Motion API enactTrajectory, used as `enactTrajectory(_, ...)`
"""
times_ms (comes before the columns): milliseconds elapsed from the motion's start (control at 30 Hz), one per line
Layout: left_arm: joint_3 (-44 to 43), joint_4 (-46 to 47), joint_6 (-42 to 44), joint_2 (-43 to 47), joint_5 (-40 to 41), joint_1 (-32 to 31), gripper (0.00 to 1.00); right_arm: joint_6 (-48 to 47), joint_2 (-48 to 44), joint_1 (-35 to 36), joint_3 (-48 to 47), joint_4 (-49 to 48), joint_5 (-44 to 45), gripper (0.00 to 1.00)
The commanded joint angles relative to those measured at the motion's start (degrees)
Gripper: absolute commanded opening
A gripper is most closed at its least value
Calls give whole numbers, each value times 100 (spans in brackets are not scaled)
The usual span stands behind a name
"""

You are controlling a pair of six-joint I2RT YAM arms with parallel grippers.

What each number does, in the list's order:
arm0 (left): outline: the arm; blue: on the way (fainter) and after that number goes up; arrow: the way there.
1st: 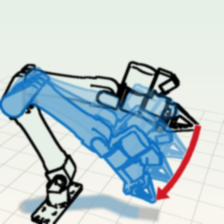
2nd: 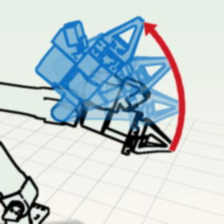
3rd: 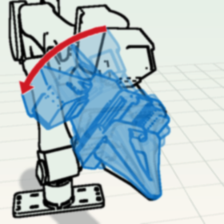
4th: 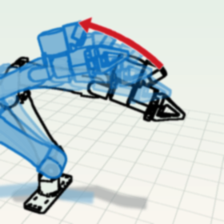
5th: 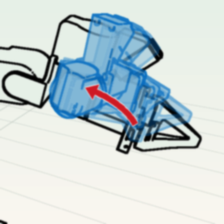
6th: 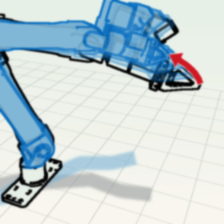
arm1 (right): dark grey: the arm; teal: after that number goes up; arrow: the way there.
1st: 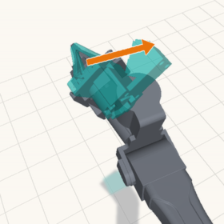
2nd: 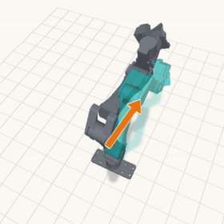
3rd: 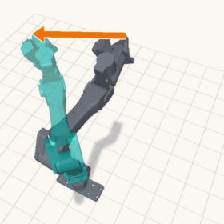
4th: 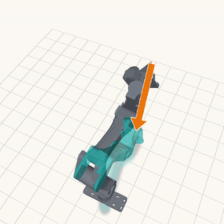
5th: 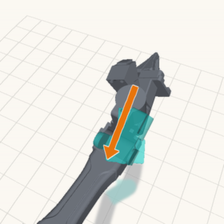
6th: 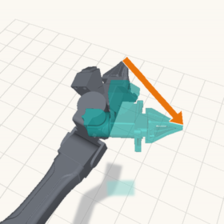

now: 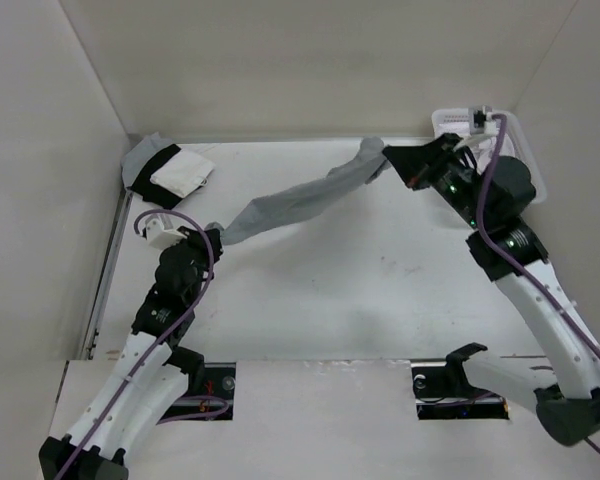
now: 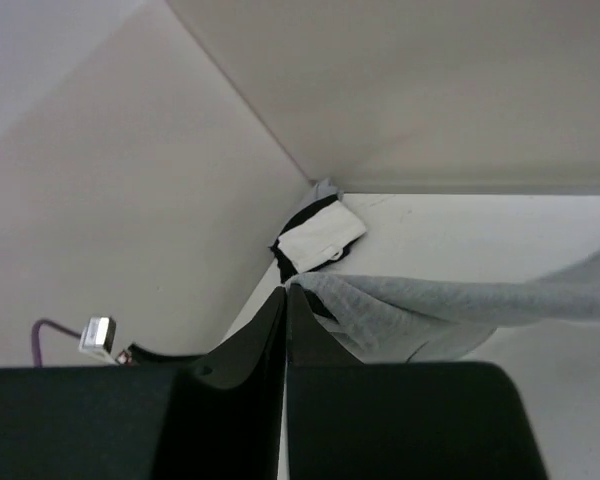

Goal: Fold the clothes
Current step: Flatten the tank top out

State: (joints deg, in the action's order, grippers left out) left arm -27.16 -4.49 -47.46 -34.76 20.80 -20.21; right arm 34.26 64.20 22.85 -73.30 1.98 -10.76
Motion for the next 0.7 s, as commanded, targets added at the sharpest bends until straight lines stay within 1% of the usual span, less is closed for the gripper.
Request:
enactTrajectory(0, -255, 194, 220, 145, -23, 205, 4, 160, -460, -92, 675, 22, -66, 3)
enactTrajectory(33, -246, 203, 220, 137, -40, 232, 4, 160, -470, -188, 746, 39, -40, 3)
enactTrajectory(100, -202, 229, 176, 75, -102, 294, 4, 195, -182, -557, 869, -4, -84, 3)
enactTrajectory(167, -132, 273, 132, -4, -155, 303, 4, 221, 562, -856, 826, -57, -127, 2)
enactTrajectory(267, -10, 291, 123, -92, -120, 303, 4, 134, 1766, -1024, 441, -258, -215, 3)
enactTrajectory(300, 43, 308, 123, -136, -111, 303, 4, 116, 2293, -1094, 161, -268, -303, 3)
enactTrajectory(433, 167, 326, 167, -285, -102, 460, 4, 46, 3728, -1173, -885, -269, -488, 2)
enactTrajectory(533, 132, 335, 220, -408, -102, 618, 4, -174, 4563, -1156, -1860, 21, -392, 2)
enactTrajectory(667, 79, 396, 123, -698, -137, 716, 4, -376, 5478, -1112, -3416, 689, -155, 4)
